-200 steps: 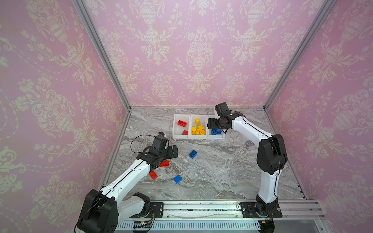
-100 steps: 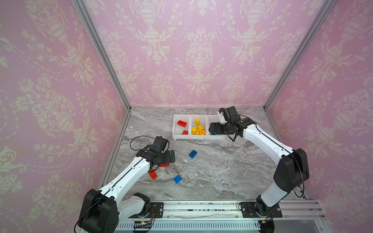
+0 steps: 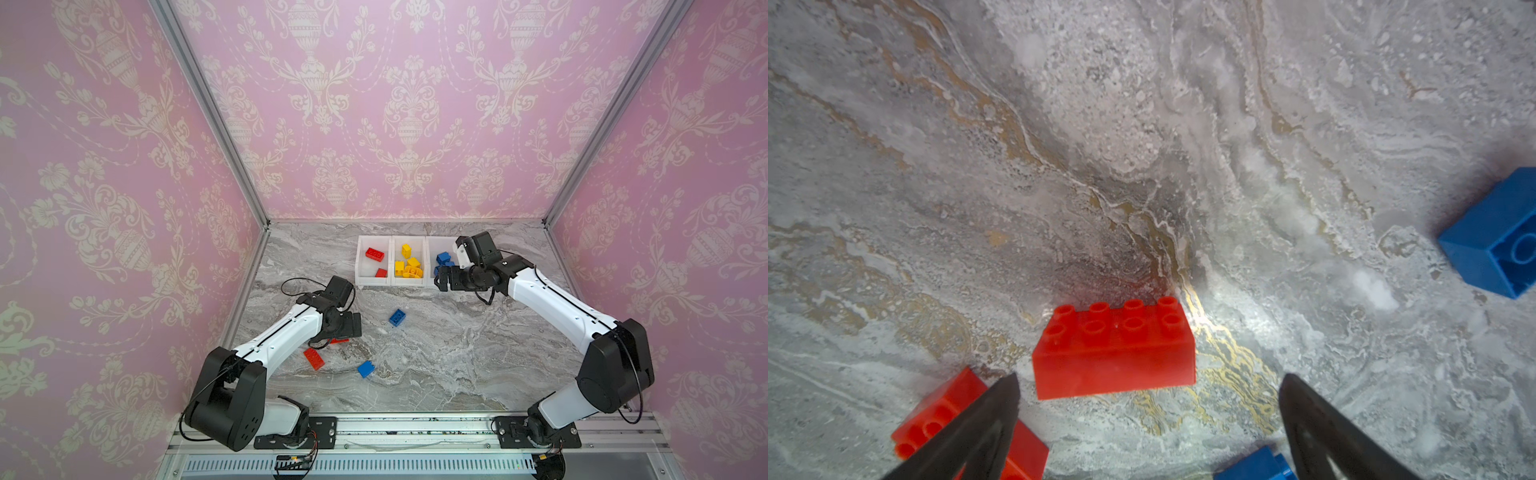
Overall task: Sort the legos into containers by color
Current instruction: 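Lower the left gripper onto the red brick while the right gripper withdraws, then close the left gripper on the red brick and lift it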
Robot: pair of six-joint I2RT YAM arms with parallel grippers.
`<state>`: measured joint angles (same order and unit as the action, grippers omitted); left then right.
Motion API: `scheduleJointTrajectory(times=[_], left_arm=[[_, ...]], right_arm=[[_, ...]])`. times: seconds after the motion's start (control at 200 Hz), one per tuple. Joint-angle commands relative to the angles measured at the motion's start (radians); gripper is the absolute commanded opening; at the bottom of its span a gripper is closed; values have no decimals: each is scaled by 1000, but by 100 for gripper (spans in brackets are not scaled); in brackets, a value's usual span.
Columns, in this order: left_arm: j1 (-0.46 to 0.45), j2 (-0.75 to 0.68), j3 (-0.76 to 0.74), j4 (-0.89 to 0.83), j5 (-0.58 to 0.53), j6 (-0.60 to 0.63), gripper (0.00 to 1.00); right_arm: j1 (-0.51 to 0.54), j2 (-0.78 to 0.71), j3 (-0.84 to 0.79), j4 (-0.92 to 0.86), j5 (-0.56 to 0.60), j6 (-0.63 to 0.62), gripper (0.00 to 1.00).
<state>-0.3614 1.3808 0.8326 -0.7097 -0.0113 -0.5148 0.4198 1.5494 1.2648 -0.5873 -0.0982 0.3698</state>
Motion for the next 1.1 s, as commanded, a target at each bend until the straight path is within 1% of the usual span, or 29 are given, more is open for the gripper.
scheduleJointTrajectory(times=[0.0,0.2,0.615,0.801,1.096], left_arm=[[17,29,32,-37,-32,9,99],[30,68,33,-23,-23,12,99],[42,121,17,38,1,9,89],[42,138,14,45,3,12,86],[42,150,1,54,11,13,78]], right_arm=[[7,-33,-16,4,-13,18,100],[7,-32,-24,12,-19,24,100],[8,-33,-28,15,-31,31,100],[8,-34,-28,15,-31,34,100],[8,-31,-31,15,-34,37,100]])
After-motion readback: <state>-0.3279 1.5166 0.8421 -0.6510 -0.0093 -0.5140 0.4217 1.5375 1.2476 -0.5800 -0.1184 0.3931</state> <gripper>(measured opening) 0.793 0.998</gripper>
